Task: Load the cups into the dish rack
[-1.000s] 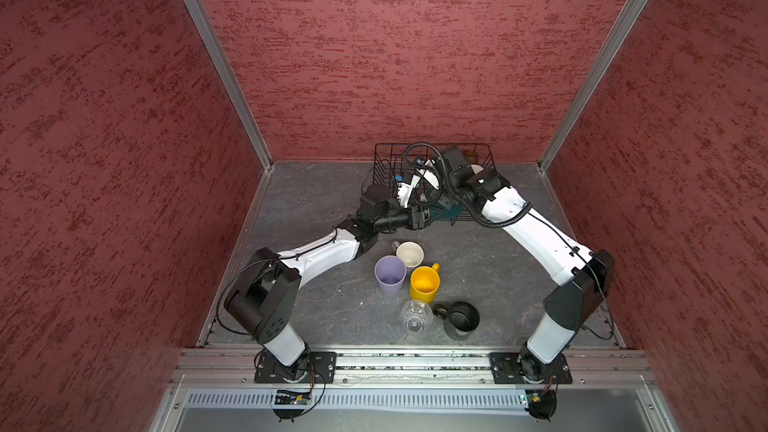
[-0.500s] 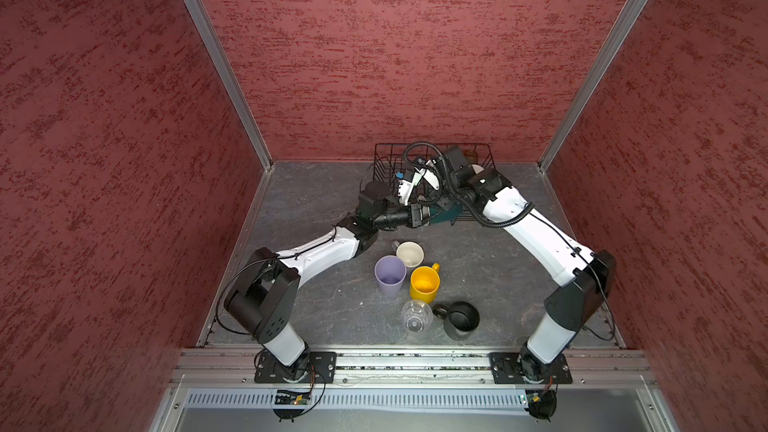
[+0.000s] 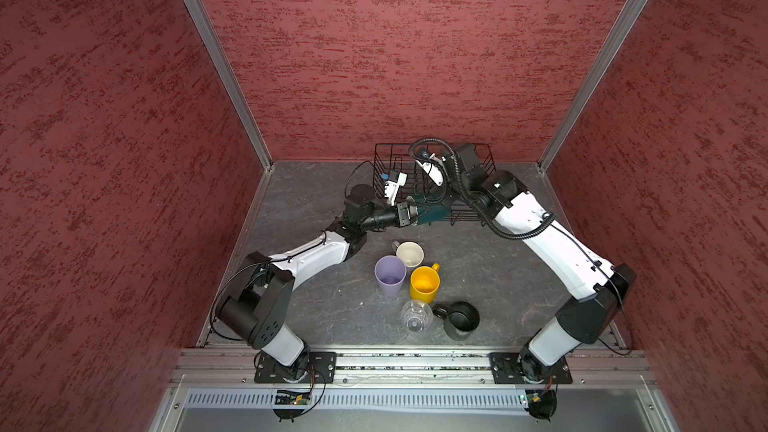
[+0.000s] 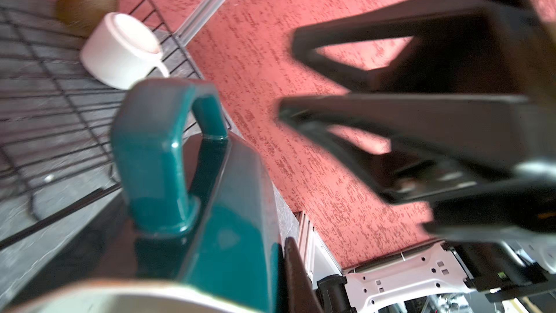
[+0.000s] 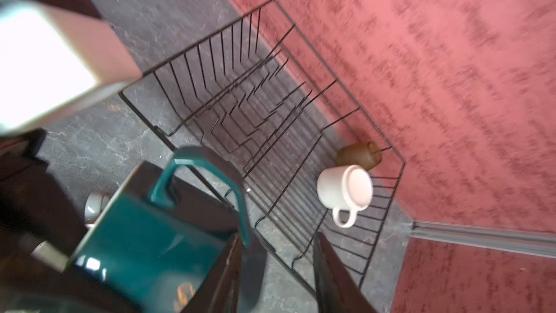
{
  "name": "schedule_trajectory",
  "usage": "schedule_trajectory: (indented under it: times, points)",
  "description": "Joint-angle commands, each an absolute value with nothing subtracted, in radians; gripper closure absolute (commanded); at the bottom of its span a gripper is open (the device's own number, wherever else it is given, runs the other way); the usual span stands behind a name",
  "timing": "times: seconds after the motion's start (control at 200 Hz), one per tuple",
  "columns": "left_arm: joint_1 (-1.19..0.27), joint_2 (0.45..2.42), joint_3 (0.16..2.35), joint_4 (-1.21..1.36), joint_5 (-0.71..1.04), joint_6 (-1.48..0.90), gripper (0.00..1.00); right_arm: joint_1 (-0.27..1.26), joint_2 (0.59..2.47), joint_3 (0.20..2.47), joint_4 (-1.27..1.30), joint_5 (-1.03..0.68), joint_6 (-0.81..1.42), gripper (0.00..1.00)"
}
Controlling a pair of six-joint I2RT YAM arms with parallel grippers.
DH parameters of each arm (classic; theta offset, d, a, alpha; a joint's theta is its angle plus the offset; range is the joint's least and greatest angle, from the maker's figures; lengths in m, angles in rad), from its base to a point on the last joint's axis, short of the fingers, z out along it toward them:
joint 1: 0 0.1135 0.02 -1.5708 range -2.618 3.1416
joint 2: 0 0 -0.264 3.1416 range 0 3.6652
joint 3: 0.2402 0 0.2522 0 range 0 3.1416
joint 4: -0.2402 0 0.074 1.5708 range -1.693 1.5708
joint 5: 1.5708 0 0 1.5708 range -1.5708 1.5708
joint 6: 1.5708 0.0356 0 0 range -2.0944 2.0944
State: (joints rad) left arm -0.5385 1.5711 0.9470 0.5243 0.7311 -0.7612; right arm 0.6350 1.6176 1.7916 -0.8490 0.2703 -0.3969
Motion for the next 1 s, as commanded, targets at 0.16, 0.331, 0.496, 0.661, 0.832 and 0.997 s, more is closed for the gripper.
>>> schedule_trajectory:
  times: [0.16, 0.331, 0.496, 0.661, 0.832, 0.997]
  points:
    - [-0.492, 1.494, 0.921, 0.794, 0.795, -0.855, 1.0, 0.629, 1.475, 1.724, -0.717, 0.124, -0.291, 0.3]
    - [-0.428, 1.514, 0.916, 1.037, 0.883, -1.05, 1.0, 0.574, 1.312, 1.612, -0.562, -0.072, -0.082, 0.05]
    - [-0.38, 1.57, 0.94, 1.283, 0.949, -1.297, 1.0, 0.502, 1.237, 1.531, -0.489, -0.351, 0.123, 0.01]
    - [-0.35, 1.649, 0.996, 1.413, 0.995, -1.547, 1.0, 0.409, 1.214, 1.451, -0.398, -0.585, 0.265, 0.01]
    - [-0.351, 1.654, 1.027, 1.413, 1.052, -1.606, 1.0, 0.317, 1.181, 1.346, -0.258, -0.74, 0.328, 0.01]
    - [-0.354, 1.652, 1.036, 1.413, 1.082, -1.626, 1.0, 0.26, 1.244, 1.32, -0.208, -0.929, 0.366, 0.06]
